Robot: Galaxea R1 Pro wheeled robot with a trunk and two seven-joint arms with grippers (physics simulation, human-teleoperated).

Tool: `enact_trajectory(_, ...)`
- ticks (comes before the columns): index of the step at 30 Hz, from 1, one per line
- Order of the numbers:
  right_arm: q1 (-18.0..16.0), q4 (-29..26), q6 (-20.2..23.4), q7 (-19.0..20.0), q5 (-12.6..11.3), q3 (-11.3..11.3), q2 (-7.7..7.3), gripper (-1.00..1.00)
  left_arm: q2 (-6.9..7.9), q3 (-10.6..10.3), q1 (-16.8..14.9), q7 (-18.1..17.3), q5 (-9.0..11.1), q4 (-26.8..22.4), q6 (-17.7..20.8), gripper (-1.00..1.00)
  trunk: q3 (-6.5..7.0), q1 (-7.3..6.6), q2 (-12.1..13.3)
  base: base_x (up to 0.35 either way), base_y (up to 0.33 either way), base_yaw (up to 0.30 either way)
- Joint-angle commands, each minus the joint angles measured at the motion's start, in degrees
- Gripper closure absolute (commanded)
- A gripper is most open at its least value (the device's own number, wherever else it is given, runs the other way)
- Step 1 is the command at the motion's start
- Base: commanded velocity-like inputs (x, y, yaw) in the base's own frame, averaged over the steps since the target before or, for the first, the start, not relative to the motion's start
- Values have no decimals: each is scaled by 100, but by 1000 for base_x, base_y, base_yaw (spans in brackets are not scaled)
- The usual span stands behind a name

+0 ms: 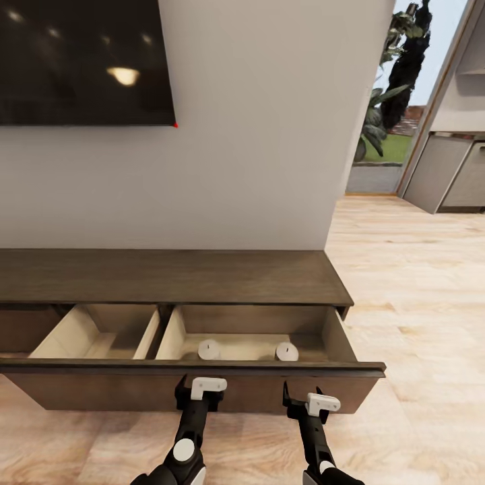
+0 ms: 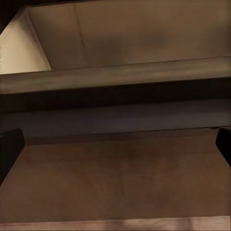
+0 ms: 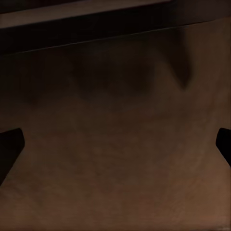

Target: Place each of the two pumpkins and all three candles from the living room inside a cabinet in the living room (use any cabinet), then make sure every cabinet is closed, and position the cauldron so it is next to a table in the living room.

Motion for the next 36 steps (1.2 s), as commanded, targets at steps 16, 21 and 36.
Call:
enact_trajectory(16,-4,1,-9,-53,-7,49,0,-100,7,-19,-7,33,58,2,-46,-100,-4,1,-2,247,0,0)
enact_trajectory(21,-4,1,-9,-53,-7,49,0,-100,7,-19,-7,33,58,2,-49,-100,-4,1,-2,217,0,0)
enact_trajectory(36,-4,1,-9,-53,-7,49,0,-100,7,-19,-7,33,59,-6,-53,-100,-4,1,-2,185,0,0)
